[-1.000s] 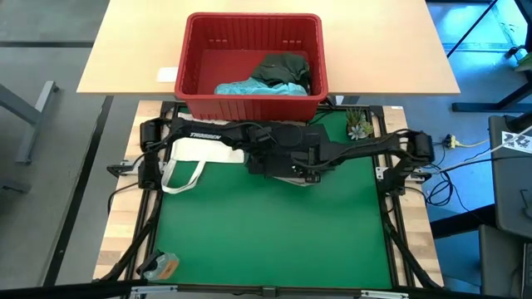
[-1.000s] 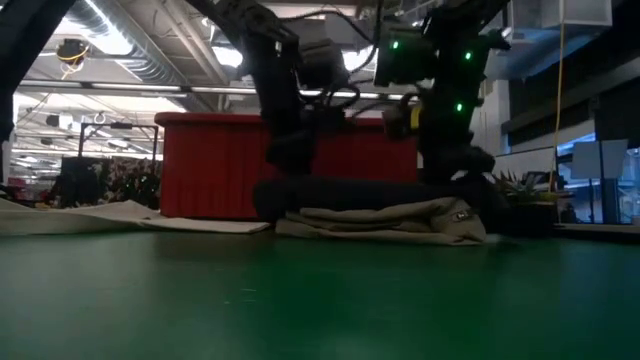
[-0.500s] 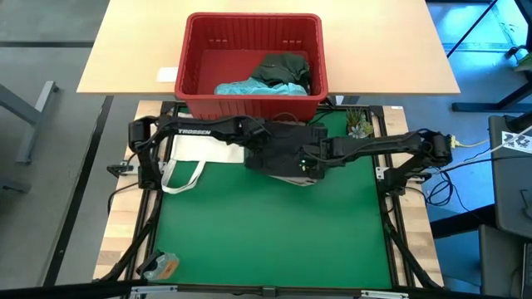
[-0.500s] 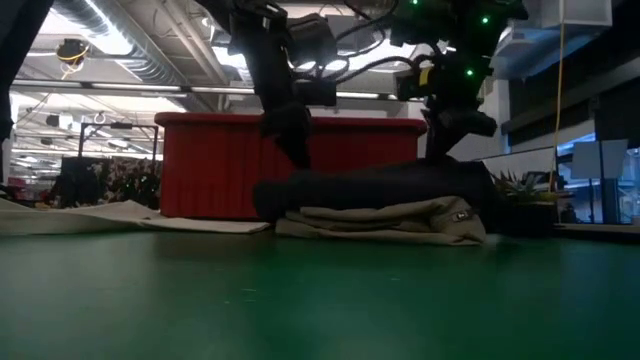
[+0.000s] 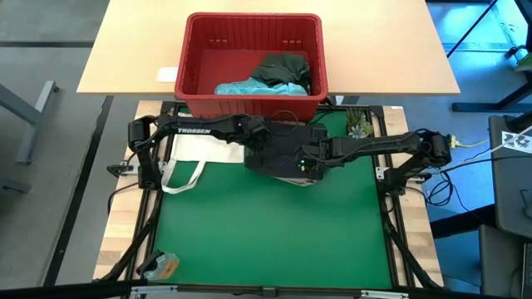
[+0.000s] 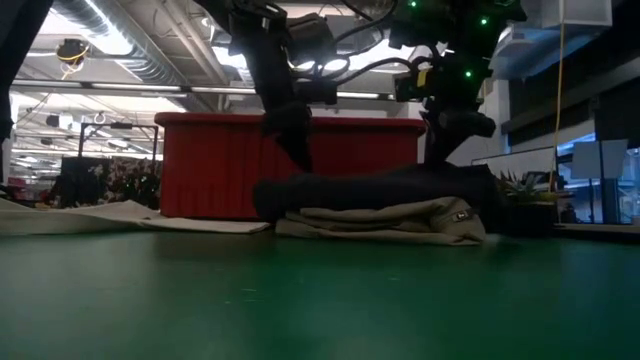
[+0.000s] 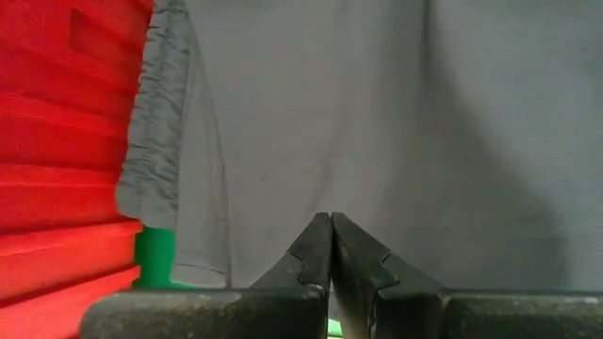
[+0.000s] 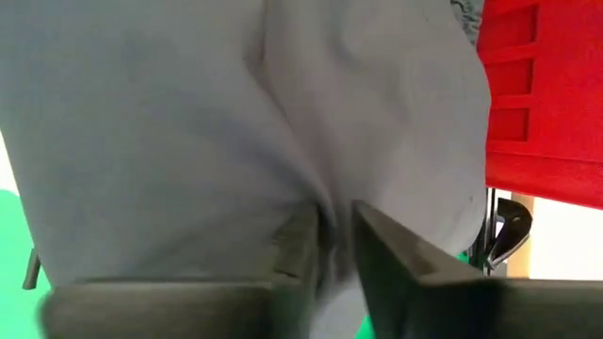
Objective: Fold Laundry from Bin
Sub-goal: Stack the folded black shorts on top of the folded light brown shorts
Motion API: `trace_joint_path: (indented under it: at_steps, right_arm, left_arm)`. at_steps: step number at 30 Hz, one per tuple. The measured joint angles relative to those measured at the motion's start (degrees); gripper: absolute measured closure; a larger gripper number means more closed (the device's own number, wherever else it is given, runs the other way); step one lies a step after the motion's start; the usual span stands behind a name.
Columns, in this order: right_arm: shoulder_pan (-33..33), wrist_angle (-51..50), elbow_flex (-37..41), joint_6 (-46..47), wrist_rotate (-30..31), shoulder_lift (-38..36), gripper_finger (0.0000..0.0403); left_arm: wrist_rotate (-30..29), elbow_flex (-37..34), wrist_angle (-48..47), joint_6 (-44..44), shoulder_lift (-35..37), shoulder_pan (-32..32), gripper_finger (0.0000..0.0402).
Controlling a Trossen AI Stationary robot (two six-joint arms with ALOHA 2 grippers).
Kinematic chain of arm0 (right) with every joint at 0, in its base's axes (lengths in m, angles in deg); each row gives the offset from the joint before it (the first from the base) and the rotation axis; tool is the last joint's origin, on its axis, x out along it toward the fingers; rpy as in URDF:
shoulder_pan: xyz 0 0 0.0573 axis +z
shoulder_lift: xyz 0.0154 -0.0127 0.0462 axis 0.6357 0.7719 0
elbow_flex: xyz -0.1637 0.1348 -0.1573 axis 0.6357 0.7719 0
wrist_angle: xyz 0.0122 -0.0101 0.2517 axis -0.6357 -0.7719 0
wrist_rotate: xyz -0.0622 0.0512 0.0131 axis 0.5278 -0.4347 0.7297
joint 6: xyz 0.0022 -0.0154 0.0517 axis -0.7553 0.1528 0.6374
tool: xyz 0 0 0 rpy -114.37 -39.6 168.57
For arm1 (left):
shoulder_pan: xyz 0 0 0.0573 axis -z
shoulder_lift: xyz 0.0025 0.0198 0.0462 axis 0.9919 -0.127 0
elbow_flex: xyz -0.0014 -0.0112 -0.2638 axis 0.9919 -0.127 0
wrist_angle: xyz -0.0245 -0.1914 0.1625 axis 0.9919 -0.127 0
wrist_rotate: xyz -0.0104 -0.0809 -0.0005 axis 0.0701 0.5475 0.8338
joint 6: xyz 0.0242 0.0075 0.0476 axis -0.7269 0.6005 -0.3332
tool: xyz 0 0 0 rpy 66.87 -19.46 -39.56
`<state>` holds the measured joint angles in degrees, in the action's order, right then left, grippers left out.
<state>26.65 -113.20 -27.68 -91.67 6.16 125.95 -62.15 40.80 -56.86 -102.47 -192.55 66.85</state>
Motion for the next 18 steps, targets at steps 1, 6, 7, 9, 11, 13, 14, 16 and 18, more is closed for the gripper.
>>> trace_joint_path:
  at_steps: [1, 6, 7, 9, 11, 13, 14, 16, 18]
  right_arm:
    - [0.00, 0.01, 0.00, 0.00, 0.02, 0.00, 0.0302]
    - [0.02, 0.00, 0.00, -0.64, 0.82, 0.00, 0.0224]
    - [-0.01, 0.02, 0.00, -0.66, 1.61, 0.00, 0.0214]
    - [-0.74, 0.04, 0.00, -0.69, 3.39, 0.00, 0.0200]
    - [-2.26, 0.07, 0.00, -0.70, 3.91, 0.00, 0.0193]
    - [-4.49, 0.49, 0.00, -0.69, 2.86, 0.00, 0.0192]
    - [-5.71, 1.24, 0.00, -0.74, 1.55, 0.00, 0.0192]
    - [-8.34, 3.41, 0.06, -0.73, -2.72, 0.06, 0.0195]
    - [-10.77, 5.79, 0.65, -0.71, -6.98, 0.12, 0.0198]
  left_arm:
    - [0.40, 0.00, 0.05, 0.00, 0.00, 0.00, 0.0402]
    - [1.29, 0.02, 0.13, 0.04, 0.00, 0.00, 0.0402]
    - [1.29, 0.04, 0.21, 0.07, -0.18, 0.02, 0.0402]
    - [1.31, 0.09, 0.88, 0.46, -0.77, 0.00, 0.0402]
    - [1.30, -0.92, 2.64, 0.49, -0.86, 0.00, 0.0402]
    - [1.27, -2.10, 6.84, 0.50, -1.04, -0.06, 0.0402]
    - [1.19, -2.54, 7.96, 0.48, -1.14, -0.25, 0.0402]
    - [0.89, -3.39, 9.54, 0.48, -1.46, -0.83, 0.0402]
    - [0.42, -4.00, 12.46, 0.54, -1.88, -1.63, 0.0402]
